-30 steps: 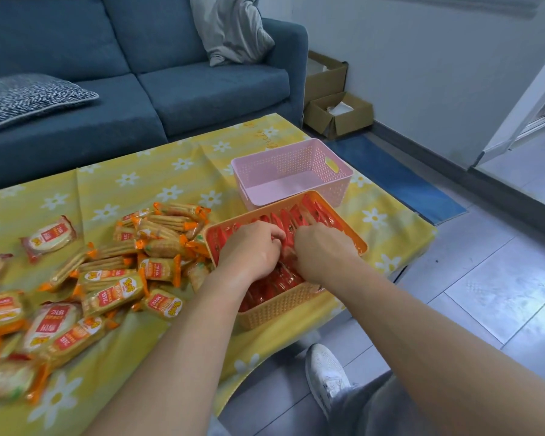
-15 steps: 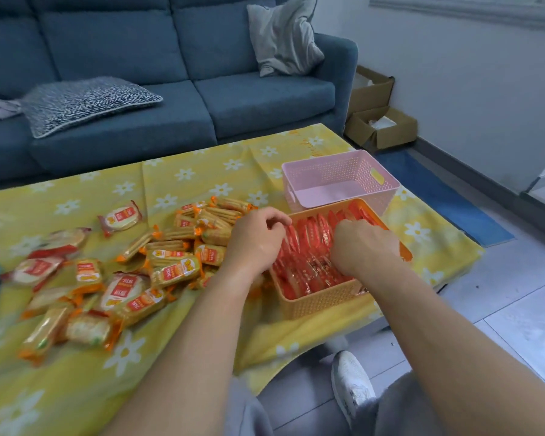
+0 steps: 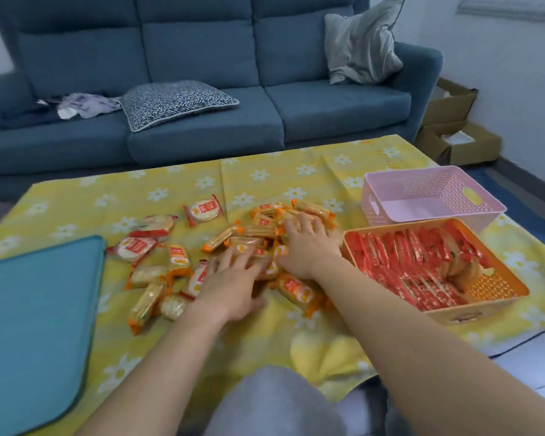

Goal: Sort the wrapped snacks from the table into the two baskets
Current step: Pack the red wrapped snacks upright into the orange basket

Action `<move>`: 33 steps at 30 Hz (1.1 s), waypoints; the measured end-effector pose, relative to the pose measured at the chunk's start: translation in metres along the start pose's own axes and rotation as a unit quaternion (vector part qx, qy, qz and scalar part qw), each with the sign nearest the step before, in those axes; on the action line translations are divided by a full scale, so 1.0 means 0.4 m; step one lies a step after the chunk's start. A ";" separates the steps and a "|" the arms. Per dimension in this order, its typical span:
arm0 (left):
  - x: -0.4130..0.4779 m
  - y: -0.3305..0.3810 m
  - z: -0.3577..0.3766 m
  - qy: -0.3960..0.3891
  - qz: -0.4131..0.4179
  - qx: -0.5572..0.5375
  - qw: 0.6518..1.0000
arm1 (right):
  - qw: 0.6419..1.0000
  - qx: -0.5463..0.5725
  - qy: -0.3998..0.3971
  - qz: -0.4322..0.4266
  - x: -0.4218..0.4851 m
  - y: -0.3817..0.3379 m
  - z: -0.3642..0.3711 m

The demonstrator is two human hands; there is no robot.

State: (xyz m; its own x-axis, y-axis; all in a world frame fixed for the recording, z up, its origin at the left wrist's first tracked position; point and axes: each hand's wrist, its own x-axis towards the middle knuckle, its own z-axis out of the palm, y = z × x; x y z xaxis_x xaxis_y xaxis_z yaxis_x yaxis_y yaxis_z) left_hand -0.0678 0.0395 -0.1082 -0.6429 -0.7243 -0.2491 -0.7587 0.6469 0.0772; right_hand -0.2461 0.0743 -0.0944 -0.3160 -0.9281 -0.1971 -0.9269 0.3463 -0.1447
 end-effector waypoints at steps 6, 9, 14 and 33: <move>0.014 -0.122 0.003 0.121 -0.076 -0.042 0.989 | 0.984 -0.029 0.009 -0.175 0.011 -0.048 0.065; 0.037 -0.138 0.000 0.093 -0.115 -0.070 0.987 | 0.978 -0.043 0.009 -0.202 0.010 -0.041 0.071; 0.091 -0.102 -0.017 0.051 -0.125 -0.132 0.982 | 0.991 0.021 0.098 -0.087 0.054 -0.008 0.016; -0.077 -0.300 0.023 0.212 -0.127 -0.157 0.956 | 0.936 -0.115 -0.056 -0.328 -0.032 -0.170 0.061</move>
State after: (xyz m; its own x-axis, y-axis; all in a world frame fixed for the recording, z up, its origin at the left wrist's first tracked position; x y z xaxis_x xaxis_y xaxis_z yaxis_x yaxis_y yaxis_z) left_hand 0.0440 -0.0134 -0.1188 -0.3673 -0.9235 0.1104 -0.8475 0.3813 0.3693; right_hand -0.1739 0.0660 -0.1058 0.3473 -0.9062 -0.2412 -0.9373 -0.3432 -0.0604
